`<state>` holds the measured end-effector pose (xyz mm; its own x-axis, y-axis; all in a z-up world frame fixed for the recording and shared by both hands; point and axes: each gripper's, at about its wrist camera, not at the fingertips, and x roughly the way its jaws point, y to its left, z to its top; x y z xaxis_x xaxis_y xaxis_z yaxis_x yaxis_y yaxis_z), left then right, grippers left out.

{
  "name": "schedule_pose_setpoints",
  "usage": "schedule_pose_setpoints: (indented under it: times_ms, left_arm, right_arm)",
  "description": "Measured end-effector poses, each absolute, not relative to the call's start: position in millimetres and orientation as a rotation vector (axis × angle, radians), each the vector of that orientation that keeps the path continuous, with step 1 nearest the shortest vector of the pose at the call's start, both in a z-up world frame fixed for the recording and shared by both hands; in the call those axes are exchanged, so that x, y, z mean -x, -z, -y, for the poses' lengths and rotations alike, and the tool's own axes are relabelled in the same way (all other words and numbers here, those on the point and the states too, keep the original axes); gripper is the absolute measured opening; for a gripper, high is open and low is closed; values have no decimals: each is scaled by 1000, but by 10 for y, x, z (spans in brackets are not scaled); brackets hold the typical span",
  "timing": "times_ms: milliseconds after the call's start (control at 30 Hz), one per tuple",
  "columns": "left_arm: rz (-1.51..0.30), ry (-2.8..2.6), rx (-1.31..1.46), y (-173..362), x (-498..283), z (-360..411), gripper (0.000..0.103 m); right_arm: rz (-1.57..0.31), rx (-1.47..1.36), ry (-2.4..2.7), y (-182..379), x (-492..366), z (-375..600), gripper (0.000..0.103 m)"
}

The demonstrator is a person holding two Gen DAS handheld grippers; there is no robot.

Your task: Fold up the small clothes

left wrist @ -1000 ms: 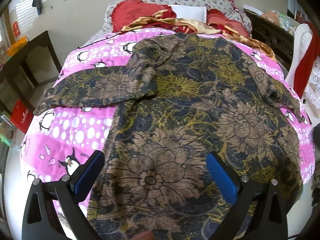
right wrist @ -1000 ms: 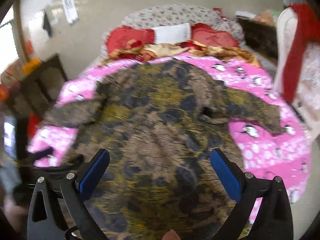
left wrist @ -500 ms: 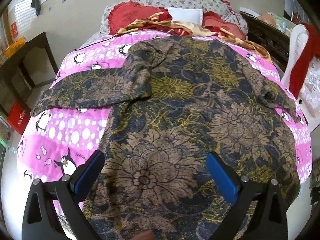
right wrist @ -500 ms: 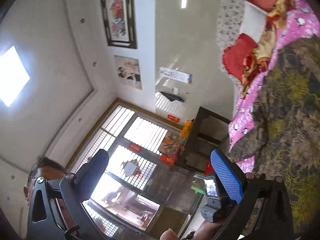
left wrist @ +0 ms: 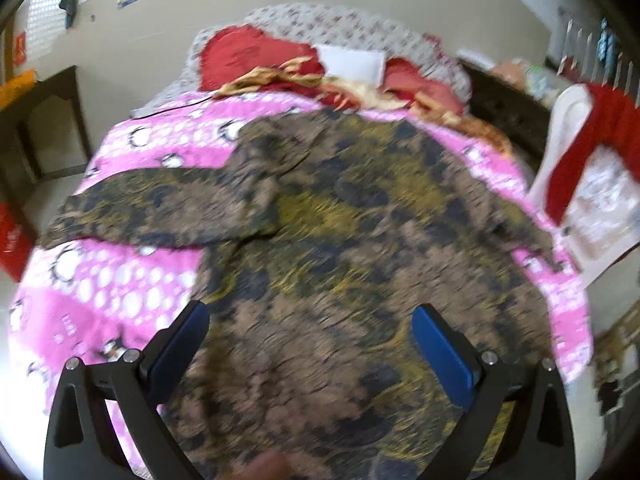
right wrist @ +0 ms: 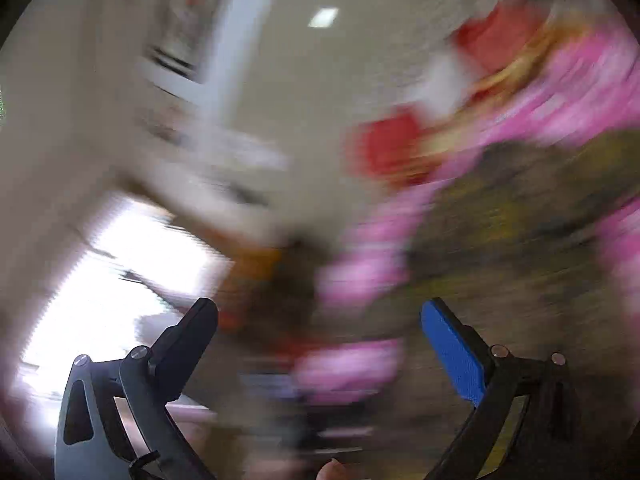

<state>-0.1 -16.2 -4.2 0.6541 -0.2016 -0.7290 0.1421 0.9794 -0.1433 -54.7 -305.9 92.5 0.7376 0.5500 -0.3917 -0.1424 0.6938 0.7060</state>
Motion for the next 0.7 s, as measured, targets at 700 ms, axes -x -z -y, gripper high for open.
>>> schedule_pose_setpoints:
  times_ms: [700]
  left_arm:
    - [-935, 120, 30, 174, -39, 154, 103]
  right_arm:
    - [-906, -12, 227, -293, 320, 2543, 103]
